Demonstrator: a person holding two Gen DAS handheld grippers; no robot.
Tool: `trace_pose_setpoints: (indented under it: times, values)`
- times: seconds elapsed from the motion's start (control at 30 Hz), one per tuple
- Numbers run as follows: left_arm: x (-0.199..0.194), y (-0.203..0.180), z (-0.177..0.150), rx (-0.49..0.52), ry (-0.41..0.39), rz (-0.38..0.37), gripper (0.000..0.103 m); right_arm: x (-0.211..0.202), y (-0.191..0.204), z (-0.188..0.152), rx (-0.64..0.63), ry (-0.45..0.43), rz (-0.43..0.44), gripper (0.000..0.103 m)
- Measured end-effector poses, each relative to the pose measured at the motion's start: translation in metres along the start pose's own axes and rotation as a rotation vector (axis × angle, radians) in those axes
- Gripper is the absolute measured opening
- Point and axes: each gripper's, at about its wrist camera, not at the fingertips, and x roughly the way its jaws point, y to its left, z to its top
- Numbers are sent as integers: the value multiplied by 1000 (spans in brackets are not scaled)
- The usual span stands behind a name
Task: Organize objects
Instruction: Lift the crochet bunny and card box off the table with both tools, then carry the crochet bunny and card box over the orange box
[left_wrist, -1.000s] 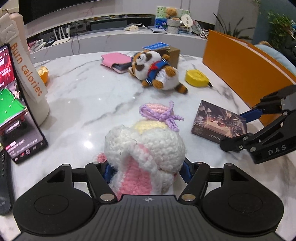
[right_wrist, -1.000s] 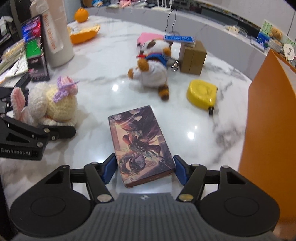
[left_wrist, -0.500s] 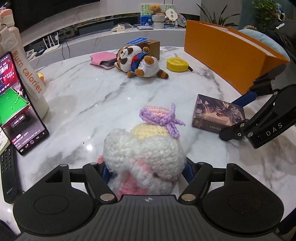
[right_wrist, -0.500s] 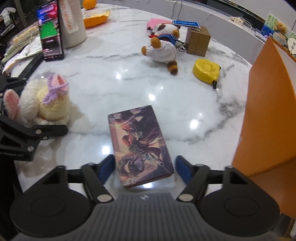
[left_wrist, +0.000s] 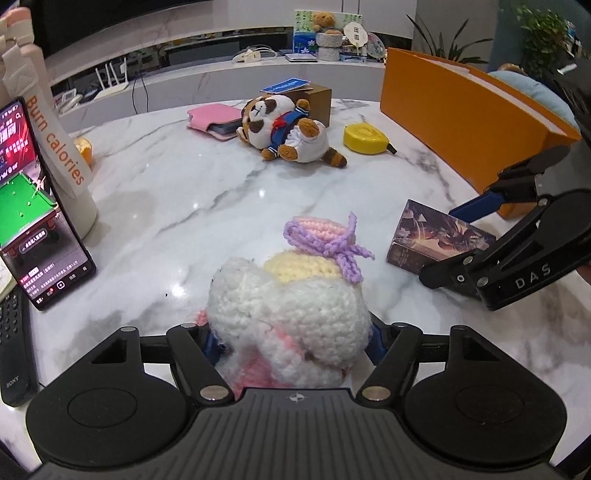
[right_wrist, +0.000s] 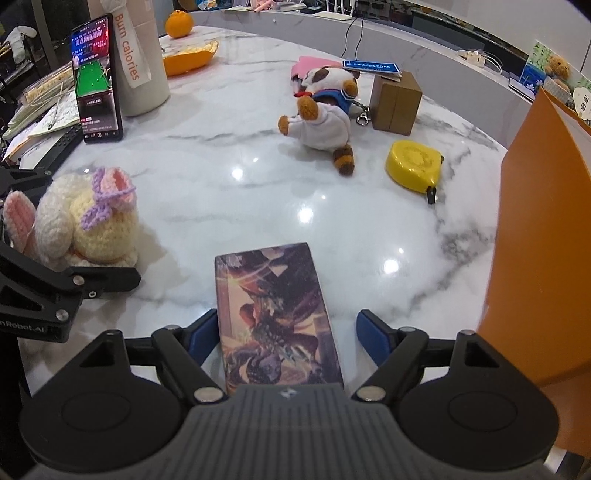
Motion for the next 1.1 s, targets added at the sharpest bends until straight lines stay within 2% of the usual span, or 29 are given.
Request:
trace_pose_setpoints:
  times: [0.07, 0.37, 0.77, 1.1]
  values:
    - [0, 1, 1, -11, 4, -1, 80, -2, 1, 3, -10, 0, 0, 61]
    - [-4, -1, 6, -30, 14, -13, 79, -7, -7, 2, 40, 12, -10, 60]
    - [-15, -18, 44, 0, -46, -33, 79, -54, -43, 19, 167, -132, -22, 60]
    - [-16, -47, 89, 38, -125, -62, 79, -94, -73, 22, 254, -248, 7, 60]
